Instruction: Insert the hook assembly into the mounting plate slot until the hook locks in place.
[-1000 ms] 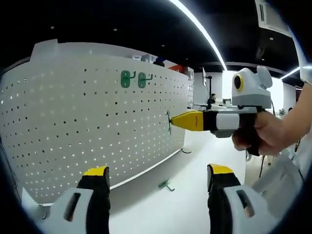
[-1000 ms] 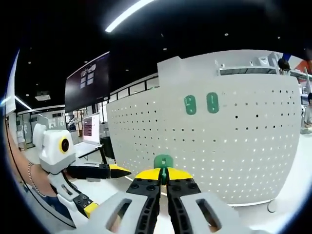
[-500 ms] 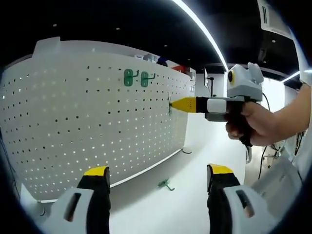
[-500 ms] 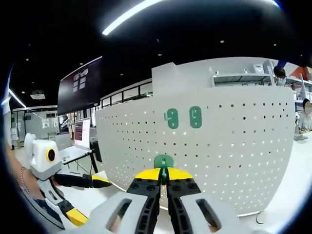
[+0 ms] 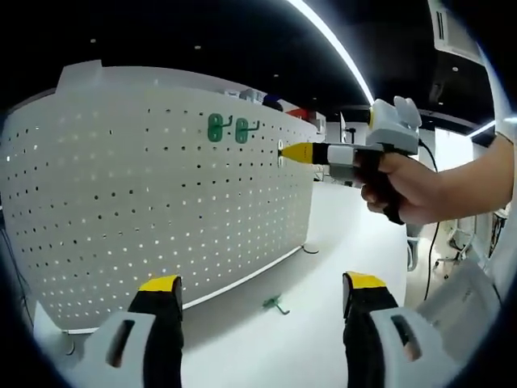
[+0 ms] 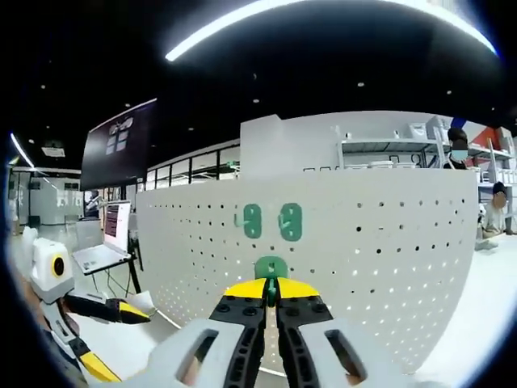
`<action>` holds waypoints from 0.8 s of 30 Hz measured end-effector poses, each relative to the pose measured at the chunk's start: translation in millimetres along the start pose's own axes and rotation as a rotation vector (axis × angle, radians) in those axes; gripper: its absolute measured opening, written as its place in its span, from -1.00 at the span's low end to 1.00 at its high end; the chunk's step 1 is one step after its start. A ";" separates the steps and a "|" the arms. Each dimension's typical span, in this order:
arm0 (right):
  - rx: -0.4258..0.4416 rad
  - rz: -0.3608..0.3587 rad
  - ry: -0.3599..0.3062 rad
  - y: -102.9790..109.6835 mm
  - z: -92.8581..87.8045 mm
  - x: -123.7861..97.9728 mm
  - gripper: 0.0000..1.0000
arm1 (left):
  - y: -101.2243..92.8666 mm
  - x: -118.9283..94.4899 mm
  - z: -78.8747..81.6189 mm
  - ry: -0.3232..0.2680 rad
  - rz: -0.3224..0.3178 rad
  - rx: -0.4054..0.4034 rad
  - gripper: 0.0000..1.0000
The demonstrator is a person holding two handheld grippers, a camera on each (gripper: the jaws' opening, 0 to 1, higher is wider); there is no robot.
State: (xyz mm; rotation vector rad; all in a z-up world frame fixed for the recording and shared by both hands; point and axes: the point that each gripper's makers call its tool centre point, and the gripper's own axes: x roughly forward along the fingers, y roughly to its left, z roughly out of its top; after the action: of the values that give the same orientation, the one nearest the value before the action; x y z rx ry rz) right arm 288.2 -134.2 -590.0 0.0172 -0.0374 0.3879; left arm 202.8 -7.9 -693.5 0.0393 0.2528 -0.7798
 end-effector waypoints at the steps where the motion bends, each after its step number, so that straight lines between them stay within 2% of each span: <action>1: -0.006 -0.006 -0.003 -2.2 1.3 0.9 -0.98 | 0.1 -0.1 -0.1 0.000 0.001 -0.001 0.67; 6: -0.007 -0.027 -0.043 -12.7 11.8 4.7 -0.98 | -0.2 -0.6 -0.7 0.000 0.000 -0.001 0.67; 24: -0.063 -0.079 -0.077 -36.6 29.2 22.8 -0.98 | 5.0 -5.8 -0.7 -0.006 0.016 -0.015 0.67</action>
State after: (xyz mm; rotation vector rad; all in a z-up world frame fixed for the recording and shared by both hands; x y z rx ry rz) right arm 322.2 -160.1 -560.2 -0.0287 -0.1247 0.3072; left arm 202.2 -0.2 -693.1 0.0251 0.2522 -0.7616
